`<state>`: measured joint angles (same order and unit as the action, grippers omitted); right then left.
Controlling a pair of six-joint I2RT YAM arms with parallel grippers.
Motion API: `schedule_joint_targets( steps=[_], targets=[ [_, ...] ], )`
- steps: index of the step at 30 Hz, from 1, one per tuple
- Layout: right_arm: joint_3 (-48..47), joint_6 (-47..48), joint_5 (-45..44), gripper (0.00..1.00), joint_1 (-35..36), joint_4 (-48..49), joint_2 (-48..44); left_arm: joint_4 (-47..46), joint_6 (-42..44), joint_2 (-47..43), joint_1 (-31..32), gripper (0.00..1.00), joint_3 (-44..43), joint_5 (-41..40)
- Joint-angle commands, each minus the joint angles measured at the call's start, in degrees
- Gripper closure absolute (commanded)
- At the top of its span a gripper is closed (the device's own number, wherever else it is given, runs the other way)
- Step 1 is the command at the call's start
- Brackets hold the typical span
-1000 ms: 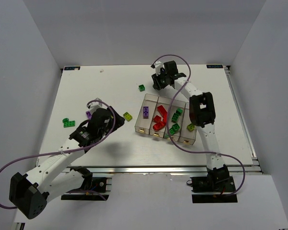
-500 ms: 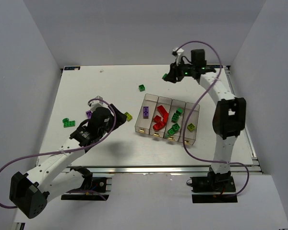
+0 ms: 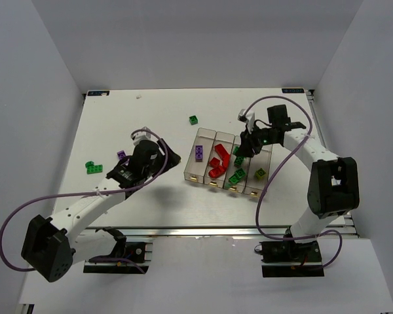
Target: Sort the legos into containers by color
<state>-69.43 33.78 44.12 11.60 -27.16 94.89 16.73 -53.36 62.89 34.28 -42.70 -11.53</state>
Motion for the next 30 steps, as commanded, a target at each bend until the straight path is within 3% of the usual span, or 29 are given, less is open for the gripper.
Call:
schedule_joint_targets(
  steps=[1, 6, 7, 8, 10, 16, 17, 18, 20, 24, 25, 27, 28, 30],
  targets=[
    [2.1, 3.2, -3.5, 1.00, -0.3, 1.1, -1.4, -2.6, 2.3, 2.0, -0.5, 0.24, -3.6, 2.3],
    [2.8, 3.8, -6.5, 0.80, -0.3, 2.3, 0.6, -3.1, 3.8, 5.2, -1.4, 0.24, -6.8, 3.4],
    [2.8, 4.0, -6.8, 0.74, -0.3, 2.3, 0.9, -3.2, 4.3, 5.8, -1.7, 0.24, -7.4, 3.7],
    [2.5, 4.8, -7.3, 0.61, -0.3, 1.8, 1.2, -3.3, 4.7, 7.4, -2.3, 0.24, -8.2, 4.3],
    [1.6, 5.4, -7.3, 0.51, -0.3, 0.9, 1.7, -3.3, 5.8, 10.7, -3.4, 0.24, -10.8, 5.4],
    [2.0, 3.8, -7.2, 0.35, -0.4, 2.8, -1.3, -0.7, 8.5, 22.3, -6.4, 0.25, -21.1, 8.2],
    [2.2, 3.2, -7.3, 0.16, -0.5, 3.2, -1.7, 0.9, 9.1, 24.4, -6.9, 0.25, -25.5, 8.3],
    [2.5, 2.0, -7.4, 0.11, -0.5, 4.5, -2.9, 1.7, 9.6, 28.6, -7.1, 0.25, -27.8, 8.4],
    [3.2, 0.5, -8.2, 0.11, -0.9, 6.3, -4.6, 4.4, 11.0, 33.1, -7.6, 0.24, -35.1, 8.5],
    [8.8, -8.8, -11.1, 0.11, -2.5, 19.9, -10.7, 7.9, 13.3, 44.0, -7.7, 0.24, -47.6, 8.4],
    [7.6, -9.3, -8.6, 0.13, -3.1, 18.5, -10.2, 9.9, 14.0, 48.5, -7.7, 0.23, -50.4, 7.5],
    [3.8, -8.0, -2.7, 0.33, -4.9, 9.3, -6.8, 12.1, 15.4, 53.1, -7.7, 0.23, -58.9, 6.2],
    [0.2, -7.4, 3.1, 0.68, -5.4, 6.8, -5.3, 14.1, 15.8, 57.4, -7.7, 0.23, -61.8, 4.7],
    [-1.1, -8.2, 6.6, 0.94, -6.4, 5.1, -3.6, 15.6, 17.1, 61.3, -7.7, 0.23, -69.1, 2.8]
  ],
)
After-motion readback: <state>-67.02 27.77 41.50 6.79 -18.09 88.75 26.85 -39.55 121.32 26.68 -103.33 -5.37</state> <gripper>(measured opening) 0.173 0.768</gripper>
